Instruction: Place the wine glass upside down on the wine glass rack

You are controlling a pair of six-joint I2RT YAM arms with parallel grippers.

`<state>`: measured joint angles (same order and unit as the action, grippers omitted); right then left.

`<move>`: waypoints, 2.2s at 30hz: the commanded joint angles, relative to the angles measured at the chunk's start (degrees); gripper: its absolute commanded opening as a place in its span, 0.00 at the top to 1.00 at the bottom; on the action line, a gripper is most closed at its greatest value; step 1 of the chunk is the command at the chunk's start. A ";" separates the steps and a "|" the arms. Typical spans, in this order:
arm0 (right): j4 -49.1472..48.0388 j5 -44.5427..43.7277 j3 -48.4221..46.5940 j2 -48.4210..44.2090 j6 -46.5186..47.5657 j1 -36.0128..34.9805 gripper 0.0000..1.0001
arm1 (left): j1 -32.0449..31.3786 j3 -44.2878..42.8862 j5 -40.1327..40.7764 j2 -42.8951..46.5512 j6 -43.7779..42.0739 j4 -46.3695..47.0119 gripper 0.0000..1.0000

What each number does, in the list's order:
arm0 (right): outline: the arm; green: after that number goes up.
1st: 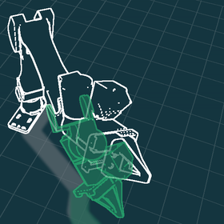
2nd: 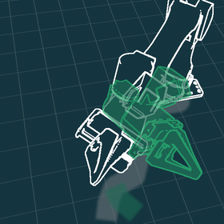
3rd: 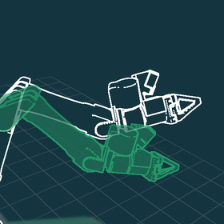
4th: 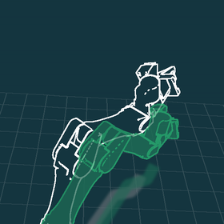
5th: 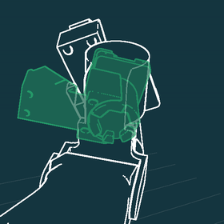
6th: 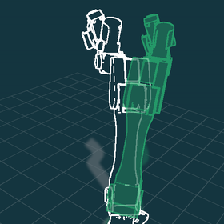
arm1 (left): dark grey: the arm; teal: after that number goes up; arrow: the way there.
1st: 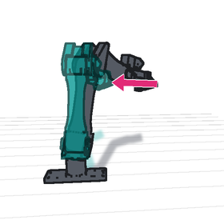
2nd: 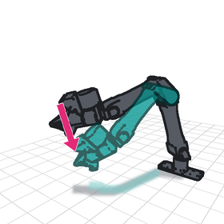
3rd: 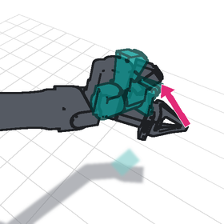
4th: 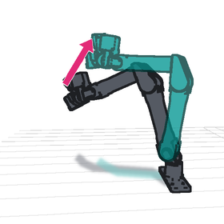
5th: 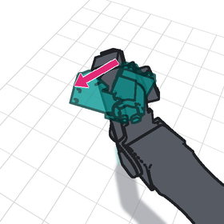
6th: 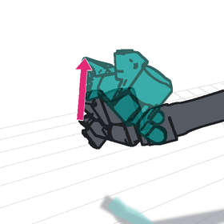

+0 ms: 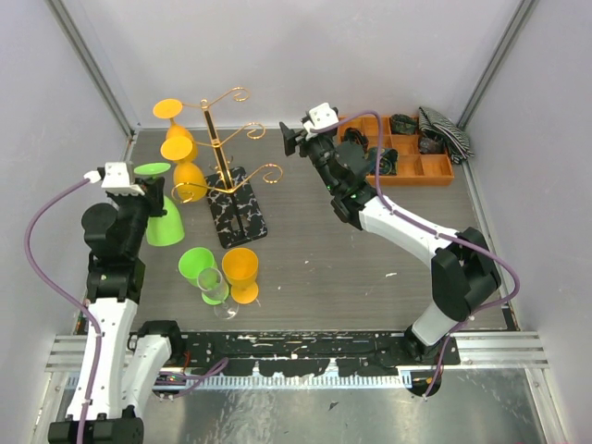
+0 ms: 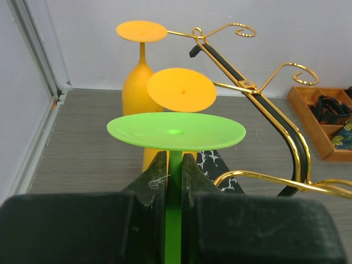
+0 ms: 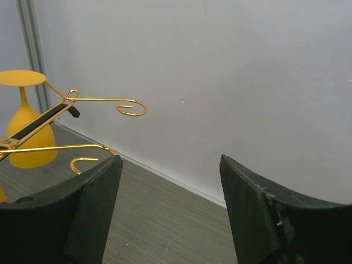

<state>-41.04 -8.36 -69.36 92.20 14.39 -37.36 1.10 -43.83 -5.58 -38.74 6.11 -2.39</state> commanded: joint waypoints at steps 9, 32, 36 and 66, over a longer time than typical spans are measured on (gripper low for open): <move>-0.51 0.75 -0.81 -2.42 0.20 0.19 0.23 | 0.32 7.66 -5.91 3.06 0.31 10.86 1.00; 1.29 1.81 -1.76 -0.82 0.00 0.19 0.22 | 0.49 21.10 -3.78 5.00 -5.97 32.63 1.00; 1.65 2.03 -2.20 -0.32 0.51 0.19 0.22 | 0.48 23.90 -4.38 7.42 -5.52 34.26 1.00; 2.99 2.47 -3.06 0.78 1.15 0.22 0.21 | 0.48 28.75 -16.78 15.40 -5.94 28.13 1.00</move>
<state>-35.86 -6.31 -69.80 93.32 14.87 -37.32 1.41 -15.59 -17.76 -23.53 0.43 25.43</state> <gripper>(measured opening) 0.785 0.128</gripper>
